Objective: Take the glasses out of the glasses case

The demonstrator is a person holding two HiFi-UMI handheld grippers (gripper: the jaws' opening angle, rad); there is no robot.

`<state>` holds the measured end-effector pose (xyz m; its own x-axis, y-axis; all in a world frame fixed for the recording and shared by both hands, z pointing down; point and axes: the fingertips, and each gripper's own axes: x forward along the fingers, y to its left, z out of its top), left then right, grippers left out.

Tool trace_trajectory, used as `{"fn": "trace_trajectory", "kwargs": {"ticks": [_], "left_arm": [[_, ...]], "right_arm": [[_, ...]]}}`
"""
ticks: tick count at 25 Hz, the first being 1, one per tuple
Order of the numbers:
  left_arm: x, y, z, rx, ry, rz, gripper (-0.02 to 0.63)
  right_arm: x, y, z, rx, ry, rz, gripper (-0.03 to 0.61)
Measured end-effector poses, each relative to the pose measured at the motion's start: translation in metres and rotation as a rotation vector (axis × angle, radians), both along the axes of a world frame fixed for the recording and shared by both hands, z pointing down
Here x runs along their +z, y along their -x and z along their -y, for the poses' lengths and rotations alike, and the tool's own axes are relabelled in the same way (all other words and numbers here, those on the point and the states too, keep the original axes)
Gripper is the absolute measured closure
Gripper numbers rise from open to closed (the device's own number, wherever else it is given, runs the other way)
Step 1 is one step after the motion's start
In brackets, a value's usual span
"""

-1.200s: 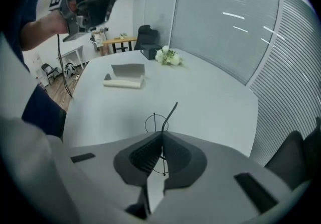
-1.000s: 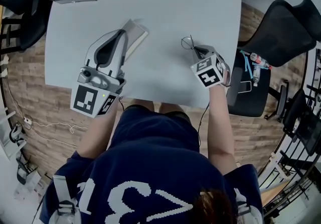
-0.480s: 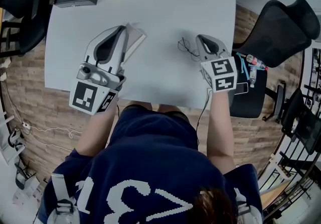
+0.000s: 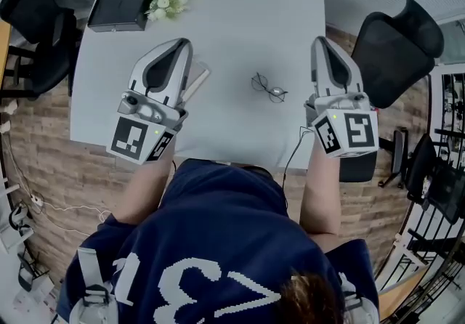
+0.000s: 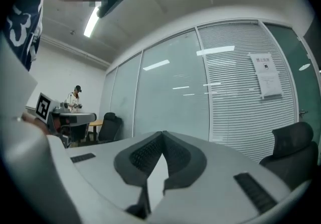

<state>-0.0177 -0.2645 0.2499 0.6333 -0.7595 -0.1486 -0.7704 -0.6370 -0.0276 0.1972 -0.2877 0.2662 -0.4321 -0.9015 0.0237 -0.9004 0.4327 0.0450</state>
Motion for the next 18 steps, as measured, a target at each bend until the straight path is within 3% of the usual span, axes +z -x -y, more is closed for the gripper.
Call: {"fn": "trace_trajectory", "kwargs": {"ticks": [18], "left_arm": [[-0.015,0.01,-0.007,-0.015,-0.028,-0.012,0.6]], "right_arm": [[-0.044,0.009,-0.018,0.031,-0.068,0.059,0.554]]}}
